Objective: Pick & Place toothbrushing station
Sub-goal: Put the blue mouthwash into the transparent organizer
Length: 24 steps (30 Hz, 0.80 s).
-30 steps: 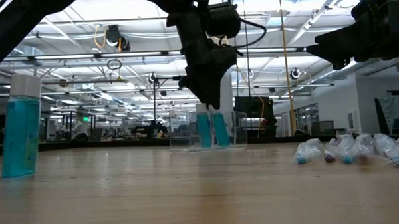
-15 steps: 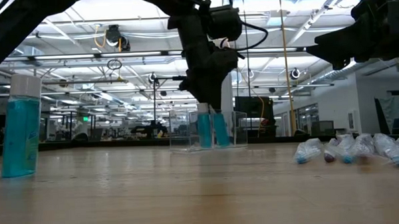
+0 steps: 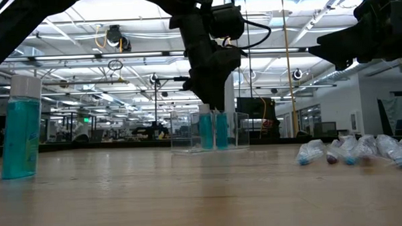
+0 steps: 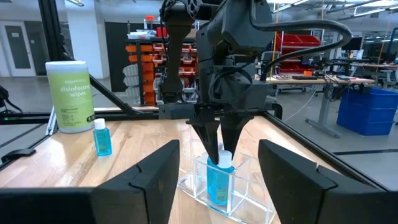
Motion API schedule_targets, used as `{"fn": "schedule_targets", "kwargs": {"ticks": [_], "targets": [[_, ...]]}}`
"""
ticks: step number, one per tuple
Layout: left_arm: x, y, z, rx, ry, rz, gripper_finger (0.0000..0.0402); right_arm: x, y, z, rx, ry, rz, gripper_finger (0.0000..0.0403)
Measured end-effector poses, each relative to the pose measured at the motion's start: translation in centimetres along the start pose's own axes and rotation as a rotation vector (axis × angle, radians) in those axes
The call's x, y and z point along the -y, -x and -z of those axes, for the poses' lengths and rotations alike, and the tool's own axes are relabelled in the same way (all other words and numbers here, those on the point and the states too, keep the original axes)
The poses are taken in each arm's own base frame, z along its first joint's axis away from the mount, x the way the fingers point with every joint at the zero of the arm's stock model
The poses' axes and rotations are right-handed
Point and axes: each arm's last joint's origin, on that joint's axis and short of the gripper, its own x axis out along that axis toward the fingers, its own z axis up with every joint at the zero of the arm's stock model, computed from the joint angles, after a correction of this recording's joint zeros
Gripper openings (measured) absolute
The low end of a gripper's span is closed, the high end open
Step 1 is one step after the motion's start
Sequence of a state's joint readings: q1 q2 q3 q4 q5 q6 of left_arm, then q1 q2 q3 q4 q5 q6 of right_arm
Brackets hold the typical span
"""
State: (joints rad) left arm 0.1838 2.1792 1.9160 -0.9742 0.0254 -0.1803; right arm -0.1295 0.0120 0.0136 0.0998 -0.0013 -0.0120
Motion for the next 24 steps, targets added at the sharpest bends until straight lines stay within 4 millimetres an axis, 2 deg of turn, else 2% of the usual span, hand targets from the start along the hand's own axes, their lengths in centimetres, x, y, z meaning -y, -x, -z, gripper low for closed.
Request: {"fn": "schedule_targets", "kwargs": {"ticks": [4,11,18,24], "targets": [[0.1,1.1,-0.2,0.036,-0.004,0.006,0.0132,0.0,0.0,0.0,0.0,0.0,0.0,0.0212],[0.3,4.1,-0.2,0.105,-0.007,0.012,0.0132,0.0,0.0,0.0,0.0,0.0,0.0,0.0212],[1.4,9.4,0.5,0.213,-0.025,0.041,0.0132,0.0,0.0,0.0,0.001,0.0,0.0,0.0212],[4.3,14.6,2.2,0.337,-0.1,0.104,0.0132,0.0,0.0,0.0,0.001,0.0,0.0,0.0212]]}}
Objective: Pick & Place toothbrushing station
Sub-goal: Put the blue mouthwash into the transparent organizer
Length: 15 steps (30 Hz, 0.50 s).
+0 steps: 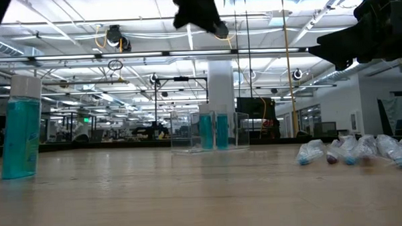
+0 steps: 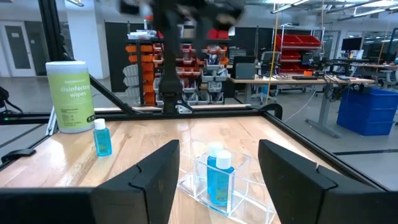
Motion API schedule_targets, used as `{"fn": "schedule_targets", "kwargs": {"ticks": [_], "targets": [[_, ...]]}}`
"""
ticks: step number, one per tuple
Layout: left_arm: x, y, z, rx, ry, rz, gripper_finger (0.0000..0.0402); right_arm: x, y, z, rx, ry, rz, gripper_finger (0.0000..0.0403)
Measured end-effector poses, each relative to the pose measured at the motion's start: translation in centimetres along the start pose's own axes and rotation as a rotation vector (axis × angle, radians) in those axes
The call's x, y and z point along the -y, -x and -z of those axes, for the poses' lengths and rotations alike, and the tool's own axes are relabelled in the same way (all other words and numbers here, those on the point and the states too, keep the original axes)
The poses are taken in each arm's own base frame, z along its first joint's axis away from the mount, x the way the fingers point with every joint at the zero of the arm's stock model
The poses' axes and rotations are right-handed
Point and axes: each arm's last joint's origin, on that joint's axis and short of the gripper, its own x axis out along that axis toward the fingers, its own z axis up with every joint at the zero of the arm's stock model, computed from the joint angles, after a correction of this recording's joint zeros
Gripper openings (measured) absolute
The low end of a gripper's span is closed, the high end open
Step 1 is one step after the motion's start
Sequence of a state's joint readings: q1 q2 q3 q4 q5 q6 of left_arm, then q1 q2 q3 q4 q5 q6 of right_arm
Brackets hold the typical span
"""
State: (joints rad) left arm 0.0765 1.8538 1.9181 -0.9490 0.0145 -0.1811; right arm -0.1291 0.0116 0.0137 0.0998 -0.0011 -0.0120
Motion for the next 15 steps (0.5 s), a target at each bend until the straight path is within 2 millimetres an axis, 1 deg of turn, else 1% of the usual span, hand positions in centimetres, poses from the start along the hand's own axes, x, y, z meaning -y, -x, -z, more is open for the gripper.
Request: {"fn": "schedule_targets", "kwargs": {"ticks": [6,9,12,15], "targets": [[4.3,4.6,0.7,0.088,-0.086,0.109,0.014,0.0,0.0,0.0,0.0,0.0,0.0,0.0212],[6.2,6.1,1.4,0.096,-0.081,0.148,0.0153,0.0,0.0,0.0,-0.001,0.0,0.0,0.0212],[8.2,6.5,3.0,0.067,-0.053,0.128,0.0168,0.0,0.0,0.0,0.0,0.0,0.0,0.0212],[10.3,5.7,5.7,-0.038,-0.009,0.072,0.0184,0.0,0.0,0.0,0.0,0.0,0.0,0.0212]]}}
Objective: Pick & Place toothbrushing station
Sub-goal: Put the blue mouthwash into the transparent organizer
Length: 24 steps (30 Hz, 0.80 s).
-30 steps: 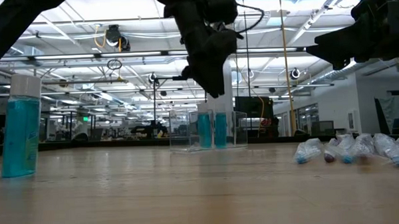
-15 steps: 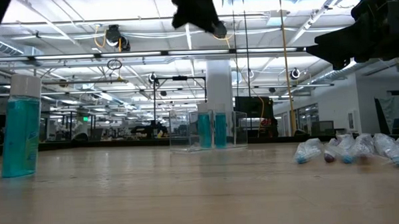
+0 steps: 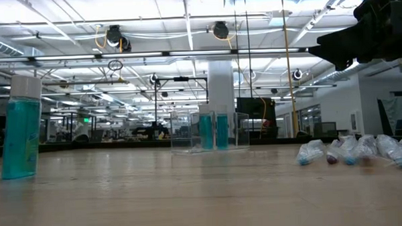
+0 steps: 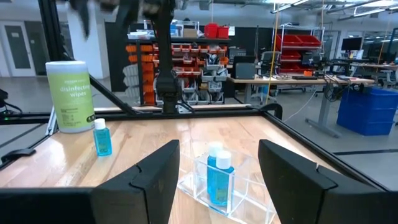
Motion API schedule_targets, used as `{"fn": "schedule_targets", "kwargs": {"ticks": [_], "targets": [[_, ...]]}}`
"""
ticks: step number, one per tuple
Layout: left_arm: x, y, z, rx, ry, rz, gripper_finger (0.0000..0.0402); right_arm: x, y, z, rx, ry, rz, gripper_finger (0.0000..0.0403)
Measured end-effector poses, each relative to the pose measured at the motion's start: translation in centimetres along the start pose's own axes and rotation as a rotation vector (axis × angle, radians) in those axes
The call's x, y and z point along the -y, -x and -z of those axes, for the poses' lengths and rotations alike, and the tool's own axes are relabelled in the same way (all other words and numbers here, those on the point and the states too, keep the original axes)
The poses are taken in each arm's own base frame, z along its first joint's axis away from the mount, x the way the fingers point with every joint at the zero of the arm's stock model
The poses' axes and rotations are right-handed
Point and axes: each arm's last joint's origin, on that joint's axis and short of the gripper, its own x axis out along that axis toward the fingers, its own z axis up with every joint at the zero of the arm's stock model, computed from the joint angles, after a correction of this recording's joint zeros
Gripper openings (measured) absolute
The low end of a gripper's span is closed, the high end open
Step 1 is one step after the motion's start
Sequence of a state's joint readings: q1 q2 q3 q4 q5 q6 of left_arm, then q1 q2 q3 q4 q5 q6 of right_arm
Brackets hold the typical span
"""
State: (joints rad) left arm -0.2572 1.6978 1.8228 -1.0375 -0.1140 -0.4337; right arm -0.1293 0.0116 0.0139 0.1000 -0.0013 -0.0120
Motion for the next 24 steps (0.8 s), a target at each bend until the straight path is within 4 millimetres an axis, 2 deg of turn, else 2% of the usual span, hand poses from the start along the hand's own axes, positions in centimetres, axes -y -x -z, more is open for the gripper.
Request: {"fn": "schedule_targets", "kwargs": {"ticks": [7,13,17,24], "targets": [[3.5,-3.3,6.9,-0.263,0.162,-0.067,0.0216,0.0,0.0,0.0,0.0,0.0,0.0,0.0212],[4.6,-5.1,11.2,-0.377,0.303,-0.147,0.023,0.0,0.0,0.0,-0.001,0.0,0.0,0.0212],[4.5,-5.8,12.8,-0.418,0.373,-0.216,0.0232,0.0,0.0,0.0,0.0,0.0,0.0,0.0212],[4.0,-6.4,14.0,-0.462,0.513,-0.28,0.0232,0.0,0.0,0.0,0.0,0.0,0.0,0.0212]]}}
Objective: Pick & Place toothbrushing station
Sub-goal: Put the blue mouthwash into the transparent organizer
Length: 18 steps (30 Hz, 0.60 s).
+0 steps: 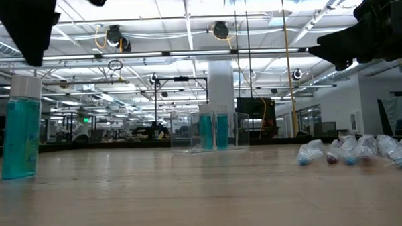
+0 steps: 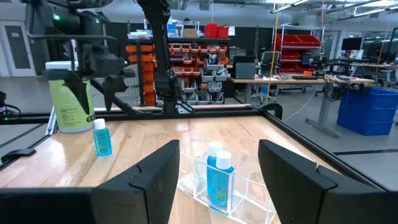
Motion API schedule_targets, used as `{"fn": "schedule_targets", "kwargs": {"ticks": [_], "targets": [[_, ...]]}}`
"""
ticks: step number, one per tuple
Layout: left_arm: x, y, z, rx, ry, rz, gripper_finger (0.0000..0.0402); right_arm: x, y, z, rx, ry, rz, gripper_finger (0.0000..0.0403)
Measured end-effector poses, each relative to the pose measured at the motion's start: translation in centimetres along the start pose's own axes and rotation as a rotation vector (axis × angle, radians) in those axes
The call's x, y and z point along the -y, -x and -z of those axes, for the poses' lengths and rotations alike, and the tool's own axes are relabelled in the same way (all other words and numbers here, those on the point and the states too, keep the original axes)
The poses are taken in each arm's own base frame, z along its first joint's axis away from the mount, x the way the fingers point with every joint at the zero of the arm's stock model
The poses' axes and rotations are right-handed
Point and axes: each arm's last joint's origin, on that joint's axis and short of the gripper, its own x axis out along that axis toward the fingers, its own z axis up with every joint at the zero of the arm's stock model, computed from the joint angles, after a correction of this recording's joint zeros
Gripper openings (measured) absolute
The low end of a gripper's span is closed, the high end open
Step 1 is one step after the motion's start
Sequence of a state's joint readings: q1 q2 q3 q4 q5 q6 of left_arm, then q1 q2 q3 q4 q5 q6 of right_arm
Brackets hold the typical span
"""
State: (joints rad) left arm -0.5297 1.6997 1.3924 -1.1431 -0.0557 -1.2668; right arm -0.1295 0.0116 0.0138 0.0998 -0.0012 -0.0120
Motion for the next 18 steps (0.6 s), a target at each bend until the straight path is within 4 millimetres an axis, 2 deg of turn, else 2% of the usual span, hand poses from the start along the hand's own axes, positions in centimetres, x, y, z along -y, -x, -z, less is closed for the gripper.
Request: {"fn": "schedule_targets", "kwargs": {"ticks": [7,18], "targets": [[-0.4,-0.8,0.2,-0.031,0.13,-0.024,0.0232,0.0,0.0,0.0,0.0,0.0,0.0,0.0212],[-0.3,-3.1,0.4,-0.045,0.095,0.053,0.0232,0.0,0.0,0.0,0.0,0.0,0.0,0.0212]]}}
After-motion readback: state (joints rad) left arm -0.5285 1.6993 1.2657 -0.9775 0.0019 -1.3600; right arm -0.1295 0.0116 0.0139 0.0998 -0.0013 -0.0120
